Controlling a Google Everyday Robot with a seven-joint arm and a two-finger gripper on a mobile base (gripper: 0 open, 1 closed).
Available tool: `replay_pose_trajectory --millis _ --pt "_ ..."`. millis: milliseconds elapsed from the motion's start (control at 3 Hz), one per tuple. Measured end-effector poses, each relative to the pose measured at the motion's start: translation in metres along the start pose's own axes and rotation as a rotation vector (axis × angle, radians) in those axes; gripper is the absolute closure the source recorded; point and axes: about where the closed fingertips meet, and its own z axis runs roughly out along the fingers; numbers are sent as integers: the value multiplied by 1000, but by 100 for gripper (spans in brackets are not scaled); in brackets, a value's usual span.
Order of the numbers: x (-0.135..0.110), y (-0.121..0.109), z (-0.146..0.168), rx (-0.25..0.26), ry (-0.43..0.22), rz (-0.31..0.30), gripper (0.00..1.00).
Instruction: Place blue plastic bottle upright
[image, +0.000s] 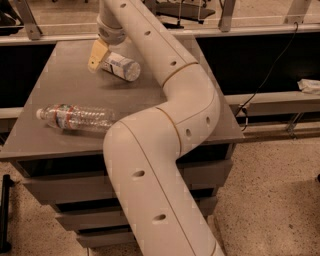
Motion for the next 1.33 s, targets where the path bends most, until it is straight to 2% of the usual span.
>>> replay_pose_trajectory --millis 333,667,1333 --pt "7 -1 1 5 18 22 0" --pt "14 -2 7 8 25 79 0" --pt "14 9 19 -29 32 71 0"
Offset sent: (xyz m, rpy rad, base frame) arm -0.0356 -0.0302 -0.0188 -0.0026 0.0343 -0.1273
